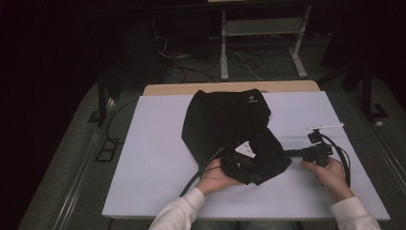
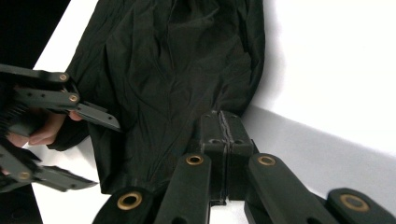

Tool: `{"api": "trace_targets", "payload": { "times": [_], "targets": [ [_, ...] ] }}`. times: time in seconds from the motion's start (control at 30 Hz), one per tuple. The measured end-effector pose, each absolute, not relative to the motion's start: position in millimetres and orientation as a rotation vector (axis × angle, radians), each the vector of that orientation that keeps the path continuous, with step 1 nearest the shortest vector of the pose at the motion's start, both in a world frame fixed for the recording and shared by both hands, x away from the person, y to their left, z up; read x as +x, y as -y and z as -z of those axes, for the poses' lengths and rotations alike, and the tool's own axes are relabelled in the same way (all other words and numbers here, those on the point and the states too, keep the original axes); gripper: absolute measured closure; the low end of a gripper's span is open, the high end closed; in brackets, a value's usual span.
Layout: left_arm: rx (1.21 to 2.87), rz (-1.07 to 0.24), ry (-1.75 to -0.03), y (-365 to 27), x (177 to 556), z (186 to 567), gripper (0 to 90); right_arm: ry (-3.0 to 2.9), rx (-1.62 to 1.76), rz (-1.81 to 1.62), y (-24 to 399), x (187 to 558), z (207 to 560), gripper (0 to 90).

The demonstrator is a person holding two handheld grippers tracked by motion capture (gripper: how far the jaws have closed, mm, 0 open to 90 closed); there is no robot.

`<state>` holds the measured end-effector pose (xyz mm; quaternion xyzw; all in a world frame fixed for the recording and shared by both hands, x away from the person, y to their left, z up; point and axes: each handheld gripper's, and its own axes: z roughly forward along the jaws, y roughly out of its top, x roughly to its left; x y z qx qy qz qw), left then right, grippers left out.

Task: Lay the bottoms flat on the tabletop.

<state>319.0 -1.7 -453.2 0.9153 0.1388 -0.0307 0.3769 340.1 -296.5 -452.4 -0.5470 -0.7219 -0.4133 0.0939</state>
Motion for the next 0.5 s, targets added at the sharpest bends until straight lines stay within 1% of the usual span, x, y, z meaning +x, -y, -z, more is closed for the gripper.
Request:
{"api": "trace_targets", "payload": {
  "times": [0.1,0.13,0.23,0.3,0.4,0.43,0.5],
  "targets": [
    [2.328,0.068,-0.373,0,319,454,43.9,2.145,-1.620,1.222,296,340,453,87.9],
    [2.332,0.058,-0.365,0,318,454,45.7,2.144,-1.619,1.221,295,340,453,87.9],
    [2.347,0.003,-0.338,3,315,454,55.4,2.148,-1.611,1.222,294,339,453,87.8],
    [2.350,-0.006,-0.337,7,314,454,55.9,2.148,-1.607,1.221,294,339,453,87.9],
    [2.351,0.018,-0.317,13,313,454,56.2,2.145,-1.611,1.215,295,339,453,87.8],
    [2.356,0.004,-0.306,15,312,454,60.1,2.143,-1.611,1.214,296,338,453,87.9],
    [2.369,0.006,-0.300,17,312,453,71.9,2.139,-1.613,1.215,296,338,453,87.9]
  ]
}}
